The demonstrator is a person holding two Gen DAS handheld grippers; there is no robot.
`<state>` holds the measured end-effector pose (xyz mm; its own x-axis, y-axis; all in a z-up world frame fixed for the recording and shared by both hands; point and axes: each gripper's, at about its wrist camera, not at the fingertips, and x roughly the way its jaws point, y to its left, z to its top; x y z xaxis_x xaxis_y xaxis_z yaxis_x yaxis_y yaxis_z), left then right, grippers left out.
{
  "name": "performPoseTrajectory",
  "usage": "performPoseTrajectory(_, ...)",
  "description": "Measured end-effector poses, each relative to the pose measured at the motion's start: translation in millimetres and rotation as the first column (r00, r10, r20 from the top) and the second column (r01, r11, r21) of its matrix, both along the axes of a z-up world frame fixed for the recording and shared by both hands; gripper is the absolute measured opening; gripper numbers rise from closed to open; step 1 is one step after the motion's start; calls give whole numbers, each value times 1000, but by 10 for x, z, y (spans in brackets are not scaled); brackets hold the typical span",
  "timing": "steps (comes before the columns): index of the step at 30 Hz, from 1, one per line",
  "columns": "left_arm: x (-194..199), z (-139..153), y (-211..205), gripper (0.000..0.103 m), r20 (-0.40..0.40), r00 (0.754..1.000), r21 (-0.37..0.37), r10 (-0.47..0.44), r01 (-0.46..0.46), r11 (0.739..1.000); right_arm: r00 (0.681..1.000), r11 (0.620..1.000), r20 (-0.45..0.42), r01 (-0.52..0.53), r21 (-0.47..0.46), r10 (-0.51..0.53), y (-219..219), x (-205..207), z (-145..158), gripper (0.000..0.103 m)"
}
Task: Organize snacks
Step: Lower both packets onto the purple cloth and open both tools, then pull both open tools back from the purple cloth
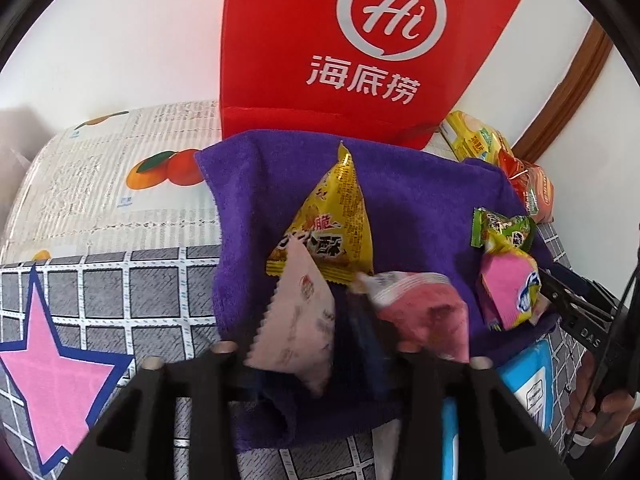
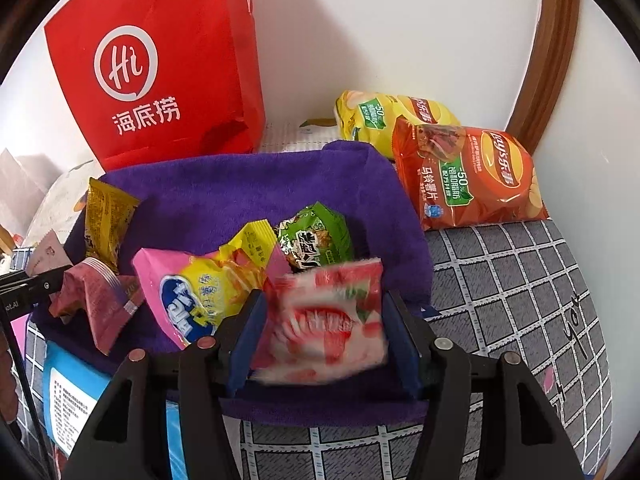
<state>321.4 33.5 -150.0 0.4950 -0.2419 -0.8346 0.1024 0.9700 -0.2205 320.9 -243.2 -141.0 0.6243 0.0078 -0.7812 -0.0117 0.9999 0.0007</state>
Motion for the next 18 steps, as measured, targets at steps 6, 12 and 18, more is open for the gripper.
performPoseTrajectory(6, -88, 143, -11, 58, 31, 999, 11, -9, 9, 1000, 999, 1000, 42, -15, 11, 15, 33, -82, 141, 78)
performPoseTrajectory(12, -242, 328, 41, 59, 70, 998, 16, 3, -4, 1000, 997, 1000, 77, 0, 24, -2, 38, -246, 332, 78)
performPoseTrajectory(18, -484, 491, 91, 59, 103, 994, 33, 18, -22, 999, 995, 998, 90, 43, 44, -47, -14, -449, 496, 78)
